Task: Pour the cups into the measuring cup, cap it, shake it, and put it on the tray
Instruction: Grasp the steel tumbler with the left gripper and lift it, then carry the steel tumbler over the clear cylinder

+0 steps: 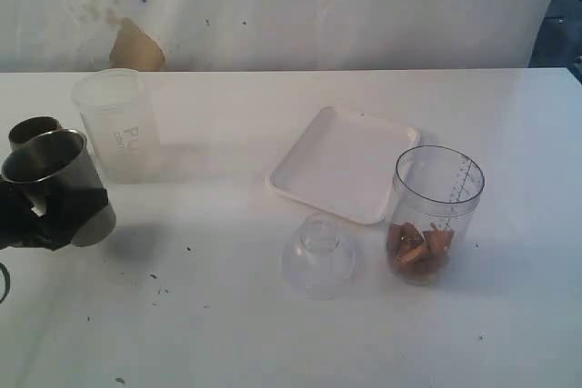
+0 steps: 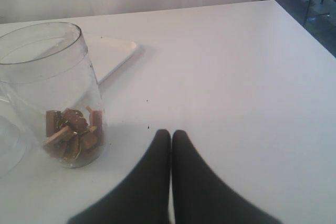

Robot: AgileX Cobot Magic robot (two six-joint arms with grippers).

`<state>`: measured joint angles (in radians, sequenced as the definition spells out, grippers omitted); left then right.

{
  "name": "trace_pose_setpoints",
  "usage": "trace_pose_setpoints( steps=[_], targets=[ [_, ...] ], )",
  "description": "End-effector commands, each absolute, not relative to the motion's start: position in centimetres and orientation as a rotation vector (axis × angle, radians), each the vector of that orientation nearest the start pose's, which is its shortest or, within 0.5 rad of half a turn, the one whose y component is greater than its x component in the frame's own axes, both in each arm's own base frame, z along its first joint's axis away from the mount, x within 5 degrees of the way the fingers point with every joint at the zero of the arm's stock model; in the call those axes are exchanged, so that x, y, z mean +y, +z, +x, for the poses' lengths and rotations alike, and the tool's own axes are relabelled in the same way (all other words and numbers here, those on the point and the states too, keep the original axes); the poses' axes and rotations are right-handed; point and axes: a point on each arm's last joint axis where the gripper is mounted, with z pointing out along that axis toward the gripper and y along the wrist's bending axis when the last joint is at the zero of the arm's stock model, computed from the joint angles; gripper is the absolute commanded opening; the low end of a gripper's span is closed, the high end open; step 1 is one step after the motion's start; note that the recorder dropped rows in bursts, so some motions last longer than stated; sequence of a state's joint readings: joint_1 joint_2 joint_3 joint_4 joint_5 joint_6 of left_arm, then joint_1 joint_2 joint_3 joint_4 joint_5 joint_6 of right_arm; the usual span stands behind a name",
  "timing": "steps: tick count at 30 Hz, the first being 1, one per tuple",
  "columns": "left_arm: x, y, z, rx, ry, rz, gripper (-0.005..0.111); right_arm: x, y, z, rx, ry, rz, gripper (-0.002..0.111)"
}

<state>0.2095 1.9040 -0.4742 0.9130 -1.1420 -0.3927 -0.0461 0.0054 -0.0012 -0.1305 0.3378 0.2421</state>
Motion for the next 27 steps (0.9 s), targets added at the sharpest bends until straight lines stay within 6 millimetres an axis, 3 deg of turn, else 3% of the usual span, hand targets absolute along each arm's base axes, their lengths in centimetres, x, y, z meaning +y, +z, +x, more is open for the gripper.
trace_pose_setpoints(
  steps=[1, 11, 27],
  targets=[
    [-2.2, 12.8, 28.3, 1.754, -0.715, 0.411, 0.000, -0.6, 18.3, 5.3, 1.808, 0.017, 0.177, 0.000],
    [-7.2, 14.2, 29.8, 1.781, -0.709, 0.623, 0.000, -0.6, 18.3, 5.3, 1.808, 0.017, 0.177, 0.000],
    [-15.6, 19.7, 32.6, 1.724, -0.707, 0.800, 0.000, -0.6, 18.3, 5.3, 1.808, 0.017, 0.177, 0.000]
  ],
)
